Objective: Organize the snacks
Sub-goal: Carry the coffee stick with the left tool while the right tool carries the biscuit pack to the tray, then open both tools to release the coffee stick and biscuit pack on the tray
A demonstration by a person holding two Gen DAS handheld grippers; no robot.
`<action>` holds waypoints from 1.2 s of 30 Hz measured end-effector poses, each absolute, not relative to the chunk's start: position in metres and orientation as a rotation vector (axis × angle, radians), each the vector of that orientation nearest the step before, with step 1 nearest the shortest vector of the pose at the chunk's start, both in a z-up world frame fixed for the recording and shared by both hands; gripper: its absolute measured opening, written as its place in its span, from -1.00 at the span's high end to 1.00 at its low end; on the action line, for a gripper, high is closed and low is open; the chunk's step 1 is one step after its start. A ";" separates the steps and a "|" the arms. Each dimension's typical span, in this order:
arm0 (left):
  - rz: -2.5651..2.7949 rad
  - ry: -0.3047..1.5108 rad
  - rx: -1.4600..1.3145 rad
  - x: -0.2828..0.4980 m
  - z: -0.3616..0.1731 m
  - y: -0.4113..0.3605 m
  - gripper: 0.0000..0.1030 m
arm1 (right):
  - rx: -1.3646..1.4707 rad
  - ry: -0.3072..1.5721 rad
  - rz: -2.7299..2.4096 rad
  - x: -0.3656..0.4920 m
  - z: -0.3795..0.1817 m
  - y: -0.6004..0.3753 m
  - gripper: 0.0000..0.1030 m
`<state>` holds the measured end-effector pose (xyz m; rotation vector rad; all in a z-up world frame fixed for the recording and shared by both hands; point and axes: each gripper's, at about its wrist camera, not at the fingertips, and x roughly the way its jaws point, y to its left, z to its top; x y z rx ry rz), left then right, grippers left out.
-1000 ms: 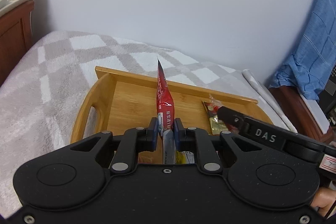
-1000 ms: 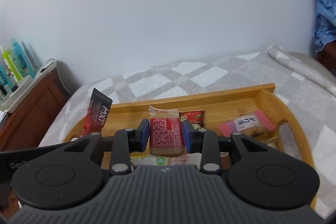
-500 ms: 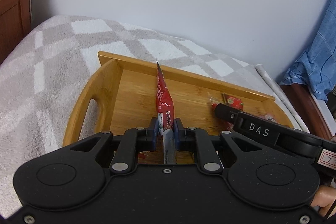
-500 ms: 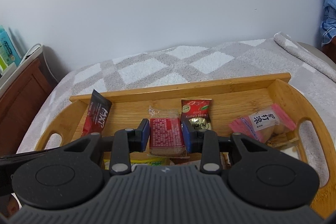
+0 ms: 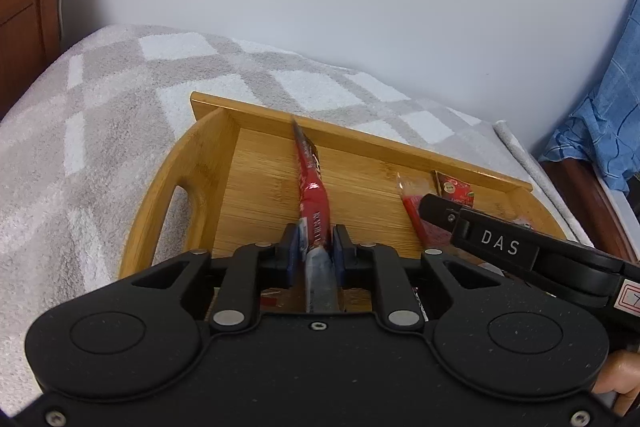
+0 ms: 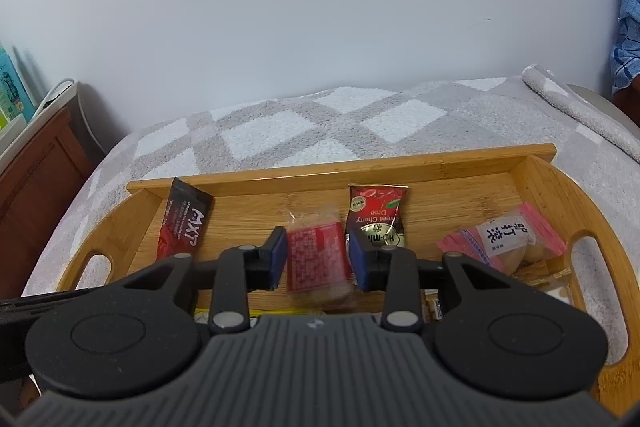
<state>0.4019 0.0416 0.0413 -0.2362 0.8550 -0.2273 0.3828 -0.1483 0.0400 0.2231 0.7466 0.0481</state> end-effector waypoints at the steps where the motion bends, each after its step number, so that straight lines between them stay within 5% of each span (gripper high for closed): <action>1: -0.224 0.854 -0.232 0.402 0.042 0.041 0.66 | 0.224 0.747 0.049 0.383 0.040 -0.148 0.16; 11: -0.175 0.849 -0.189 0.392 0.050 0.042 0.27 | 0.250 0.746 0.062 0.375 0.044 -0.156 0.02; 24: -0.135 0.765 -0.122 0.338 0.089 0.041 -0.54 | 0.181 0.666 0.091 0.317 0.075 -0.169 -0.33; 36: -0.104 0.693 -0.077 0.248 0.106 0.035 -0.74 | 0.163 0.600 0.102 0.227 0.087 -0.184 -0.51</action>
